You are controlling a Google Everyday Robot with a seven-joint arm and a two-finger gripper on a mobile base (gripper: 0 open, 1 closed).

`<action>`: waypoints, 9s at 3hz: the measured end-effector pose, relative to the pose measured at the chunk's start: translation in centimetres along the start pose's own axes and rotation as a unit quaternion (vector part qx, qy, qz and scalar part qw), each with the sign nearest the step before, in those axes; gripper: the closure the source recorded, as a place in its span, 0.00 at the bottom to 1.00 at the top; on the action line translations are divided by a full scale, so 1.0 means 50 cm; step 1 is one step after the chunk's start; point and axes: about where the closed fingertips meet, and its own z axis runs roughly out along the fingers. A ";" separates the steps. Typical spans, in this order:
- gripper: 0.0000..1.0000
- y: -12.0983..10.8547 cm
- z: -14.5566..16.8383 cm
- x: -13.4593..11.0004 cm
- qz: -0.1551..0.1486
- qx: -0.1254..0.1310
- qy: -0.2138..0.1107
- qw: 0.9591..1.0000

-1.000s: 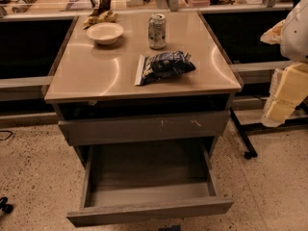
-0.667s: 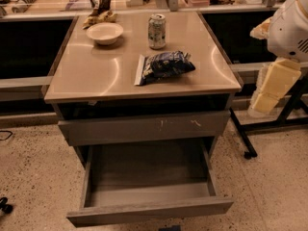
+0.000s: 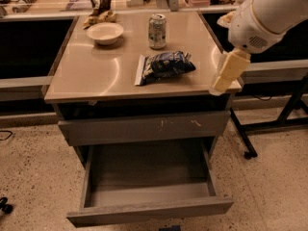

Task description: Place blue chip bag into middle drawer

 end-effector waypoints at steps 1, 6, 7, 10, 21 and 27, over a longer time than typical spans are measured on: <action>0.00 -0.059 0.069 -0.031 0.003 0.015 -0.081 0.997; 0.19 -0.160 0.312 -0.050 0.025 -0.033 -0.187 0.981; 0.42 -0.160 0.312 -0.050 0.025 -0.033 -0.187 0.981; 1.00 -0.015 0.164 -0.083 -0.004 -0.096 -0.194 0.976; 1.00 0.456 0.505 0.185 0.047 -0.139 -0.204 0.968; 0.81 0.465 0.883 0.179 -0.028 -0.129 -0.166 0.977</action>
Offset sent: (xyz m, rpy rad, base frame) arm 0.1222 0.0521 -0.0393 0.4637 -0.0930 0.1705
